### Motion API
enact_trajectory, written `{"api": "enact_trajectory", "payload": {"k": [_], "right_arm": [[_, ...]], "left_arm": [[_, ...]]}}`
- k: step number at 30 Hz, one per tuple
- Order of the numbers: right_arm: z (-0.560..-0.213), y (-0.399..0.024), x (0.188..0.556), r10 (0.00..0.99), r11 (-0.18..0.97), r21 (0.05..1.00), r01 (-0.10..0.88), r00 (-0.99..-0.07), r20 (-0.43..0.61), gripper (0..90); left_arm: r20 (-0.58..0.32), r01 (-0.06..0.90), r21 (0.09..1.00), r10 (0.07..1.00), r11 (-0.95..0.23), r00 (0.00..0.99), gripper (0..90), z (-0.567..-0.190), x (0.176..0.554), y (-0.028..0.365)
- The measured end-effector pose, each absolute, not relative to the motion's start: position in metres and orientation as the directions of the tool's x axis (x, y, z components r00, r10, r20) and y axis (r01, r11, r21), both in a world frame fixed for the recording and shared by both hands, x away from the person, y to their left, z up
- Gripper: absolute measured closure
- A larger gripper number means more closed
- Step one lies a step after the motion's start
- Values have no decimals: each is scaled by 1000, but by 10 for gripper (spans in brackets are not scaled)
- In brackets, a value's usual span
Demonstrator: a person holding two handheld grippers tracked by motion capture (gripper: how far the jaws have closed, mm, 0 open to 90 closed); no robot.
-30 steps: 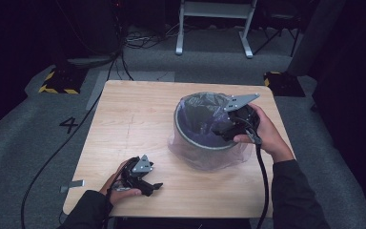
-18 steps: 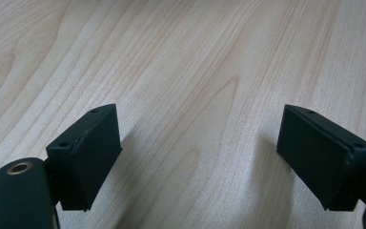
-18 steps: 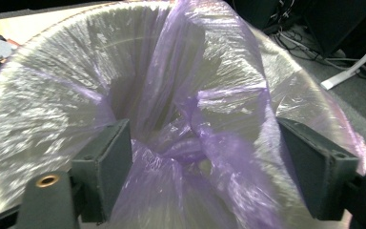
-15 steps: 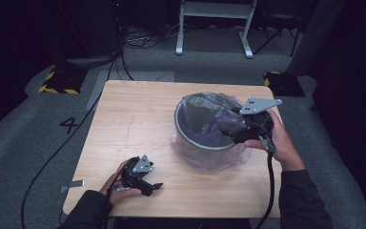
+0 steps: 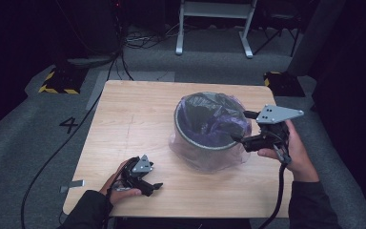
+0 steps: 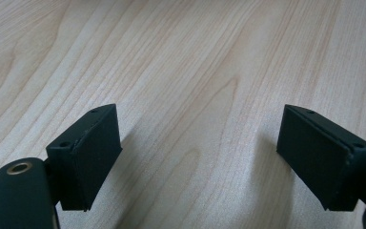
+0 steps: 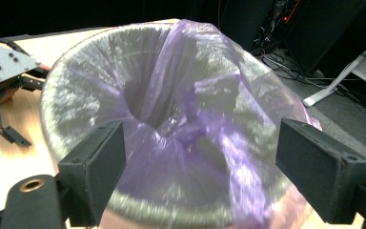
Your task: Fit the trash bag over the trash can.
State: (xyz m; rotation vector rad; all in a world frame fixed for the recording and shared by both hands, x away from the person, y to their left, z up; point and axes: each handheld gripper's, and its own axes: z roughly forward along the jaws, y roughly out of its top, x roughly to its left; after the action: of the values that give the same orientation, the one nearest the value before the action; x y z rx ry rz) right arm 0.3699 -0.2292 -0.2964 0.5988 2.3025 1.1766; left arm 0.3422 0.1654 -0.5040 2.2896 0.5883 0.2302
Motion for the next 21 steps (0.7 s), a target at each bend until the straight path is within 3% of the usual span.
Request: {"api": "enact_trajectory", "payload": {"k": [11, 21], "right_arm": [[-313, -246, 346, 598, 540, 829, 146, -759, -256, 182], [-354, -269, 328, 645, 543, 818, 190, -718, -261, 183]], "left_arm": [[-11, 344, 710, 478, -615, 878, 144, -504, 342, 165], [-13, 344, 710, 476, -615, 879, 142, -504, 343, 165]]}}
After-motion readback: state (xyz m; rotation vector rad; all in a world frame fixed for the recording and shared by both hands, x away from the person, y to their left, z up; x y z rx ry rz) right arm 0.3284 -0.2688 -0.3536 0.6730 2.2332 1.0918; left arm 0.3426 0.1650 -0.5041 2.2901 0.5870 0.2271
